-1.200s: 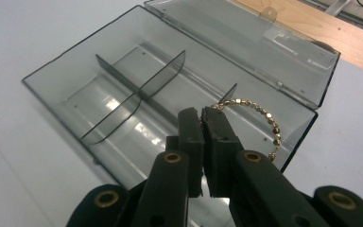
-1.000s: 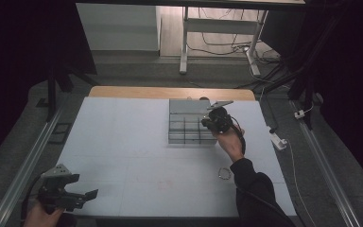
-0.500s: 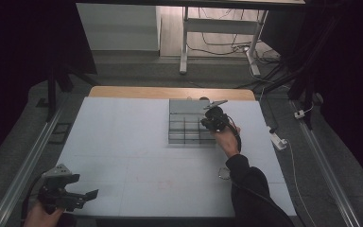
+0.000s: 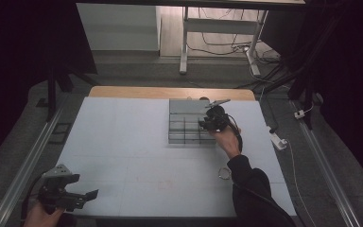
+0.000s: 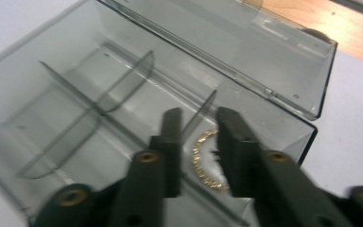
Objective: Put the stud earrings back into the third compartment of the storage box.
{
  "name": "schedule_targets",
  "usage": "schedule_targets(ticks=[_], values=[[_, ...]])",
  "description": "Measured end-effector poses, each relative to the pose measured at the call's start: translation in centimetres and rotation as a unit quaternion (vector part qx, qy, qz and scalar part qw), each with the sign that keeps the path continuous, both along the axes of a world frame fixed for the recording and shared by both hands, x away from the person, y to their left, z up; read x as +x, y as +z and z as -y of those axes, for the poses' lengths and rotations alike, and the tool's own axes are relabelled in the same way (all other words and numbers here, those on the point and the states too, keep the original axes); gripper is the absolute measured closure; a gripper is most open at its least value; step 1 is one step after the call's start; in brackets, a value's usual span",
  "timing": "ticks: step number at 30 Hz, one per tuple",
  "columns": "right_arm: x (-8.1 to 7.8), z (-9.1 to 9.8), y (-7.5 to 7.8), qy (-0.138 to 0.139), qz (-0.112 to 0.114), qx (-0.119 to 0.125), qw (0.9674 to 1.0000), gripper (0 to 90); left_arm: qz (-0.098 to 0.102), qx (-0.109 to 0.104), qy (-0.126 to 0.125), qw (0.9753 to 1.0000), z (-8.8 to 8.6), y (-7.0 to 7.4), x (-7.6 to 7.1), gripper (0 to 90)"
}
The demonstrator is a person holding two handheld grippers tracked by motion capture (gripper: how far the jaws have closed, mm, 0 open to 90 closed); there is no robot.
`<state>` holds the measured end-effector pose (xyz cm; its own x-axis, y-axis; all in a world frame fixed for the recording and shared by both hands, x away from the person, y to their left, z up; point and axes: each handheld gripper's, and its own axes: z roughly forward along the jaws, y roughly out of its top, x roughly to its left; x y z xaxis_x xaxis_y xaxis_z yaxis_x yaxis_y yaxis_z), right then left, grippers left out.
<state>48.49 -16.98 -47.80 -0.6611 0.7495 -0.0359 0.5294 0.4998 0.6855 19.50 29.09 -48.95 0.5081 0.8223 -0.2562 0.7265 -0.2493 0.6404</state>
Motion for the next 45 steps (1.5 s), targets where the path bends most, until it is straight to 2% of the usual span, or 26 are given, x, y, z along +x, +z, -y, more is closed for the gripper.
schedule_targets(ticks=[1,3,9,13,18,20,21,22,26,30,32,37,40,41,45], values=[[0.0,0.0,0.0,0.000,0.000,0.000,1.0000,60.6,0.000,0.000,0.000,1.0000,0.0,0.0,0.0,0.4],[-0.6,0.1,0.3,-0.001,0.006,0.004,1.0000,53.9,0.000,0.000,0.000,1.0000,0.0,0.0,0.0,0.4],[-2.1,-0.1,1.2,0.015,0.000,0.019,0.9997,36.3,0.000,0.000,0.001,1.0000,0.0,0.0,0.0,0.4],[-3.0,0.0,1.5,0.021,-0.007,0.024,0.9995,31.7,0.001,-0.001,0.000,1.0000,0.0,0.0,0.0,0.4],[-4.1,0.4,2.0,0.028,-0.012,0.035,0.9989,20.3,0.001,0.001,0.000,1.0000,0.0,0.0,0.0,0.4],[-4.6,0.5,2.2,0.029,-0.015,0.041,0.9986,18.4,0.000,0.000,0.000,1.0000,0.0,0.0,0.0,0.4],[-5.3,0.6,2.3,0.033,-0.016,0.040,0.9985,13.5,-0.001,0.000,0.000,1.0000,0.0,0.0,0.0,0.4],[-5.3,0.6,2.3,0.033,-0.016,0.040,0.9985,13.5,-0.001,0.000,0.001,1.0000,0.0,0.0,0.0,0.4],[-6.7,0.6,2.5,0.041,-0.010,0.027,0.9988,2.2,0.000,0.000,0.001,1.0000,0.0,0.0,0.0,0.3],[-8.3,1.3,2.7,0.046,-0.011,0.028,0.9985,0.0,-0.001,0.000,0.001,1.0000,0.0,0.0,0.0,0.3],[-9.0,1.8,2.8,0.057,-0.009,0.027,0.9980,0.0,-0.001,0.001,0.001,1.0000,0.0,0.0,0.0,0.3],[-10.6,3.4,2.3,0.068,-0.031,0.034,0.9966,0.0,-0.001,0.002,0.002,1.0000,0.0,0.0,0.0,0.3],[-11.6,4.5,1.9,0.064,-0.040,0.037,0.9965,0.0,-0.001,0.003,0.001,1.0000,0.1,0.0,0.1,0.3],[-12.1,5.1,1.7,0.061,-0.037,0.033,0.9969,0.0,-0.001,0.003,0.002,1.0000,0.1,0.0,0.1,0.4],[-12.6,5.9,1.3,0.047,-0.035,0.028,0.9979,0.0,-0.001,0.004,0.001,1.0000,0.1,0.1,0.1,0.4]])
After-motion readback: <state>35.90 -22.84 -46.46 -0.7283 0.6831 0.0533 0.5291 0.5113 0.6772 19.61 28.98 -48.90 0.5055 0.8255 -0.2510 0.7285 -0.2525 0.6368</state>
